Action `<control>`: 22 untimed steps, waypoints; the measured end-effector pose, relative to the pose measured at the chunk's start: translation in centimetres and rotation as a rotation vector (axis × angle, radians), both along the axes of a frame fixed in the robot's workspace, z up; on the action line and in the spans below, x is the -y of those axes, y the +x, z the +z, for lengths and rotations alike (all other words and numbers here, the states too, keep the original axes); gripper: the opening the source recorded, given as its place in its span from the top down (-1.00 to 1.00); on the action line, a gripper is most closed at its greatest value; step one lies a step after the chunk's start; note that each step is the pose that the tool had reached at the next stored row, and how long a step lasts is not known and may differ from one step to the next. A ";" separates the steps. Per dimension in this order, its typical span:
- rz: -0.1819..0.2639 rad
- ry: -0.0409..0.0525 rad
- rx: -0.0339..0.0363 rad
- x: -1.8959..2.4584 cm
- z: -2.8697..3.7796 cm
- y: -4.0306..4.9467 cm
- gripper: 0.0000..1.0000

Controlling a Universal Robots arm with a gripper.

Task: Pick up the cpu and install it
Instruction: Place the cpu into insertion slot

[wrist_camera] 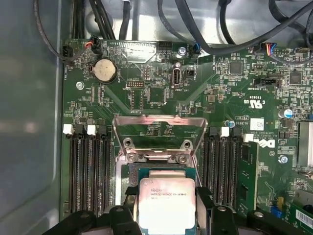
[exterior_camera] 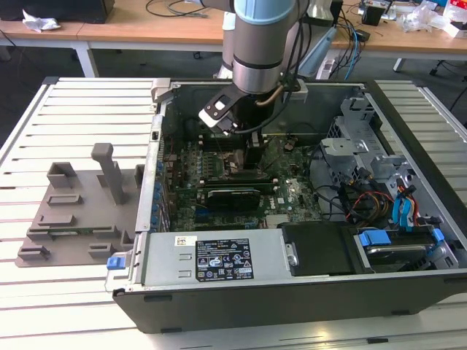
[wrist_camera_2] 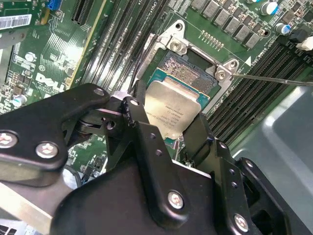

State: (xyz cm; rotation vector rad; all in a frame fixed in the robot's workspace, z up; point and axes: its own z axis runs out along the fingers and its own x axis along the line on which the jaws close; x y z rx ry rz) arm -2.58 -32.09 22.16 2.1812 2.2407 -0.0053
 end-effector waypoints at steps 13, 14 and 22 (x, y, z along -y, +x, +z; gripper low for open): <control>0.000 -0.0001 -0.0001 -0.11 -1.17 -0.01 -0.09; 0.000 0.0000 0.0001 -0.14 -1.20 0.00 -0.09; 0.000 0.0000 0.0000 -0.41 -1.86 -0.50 -0.09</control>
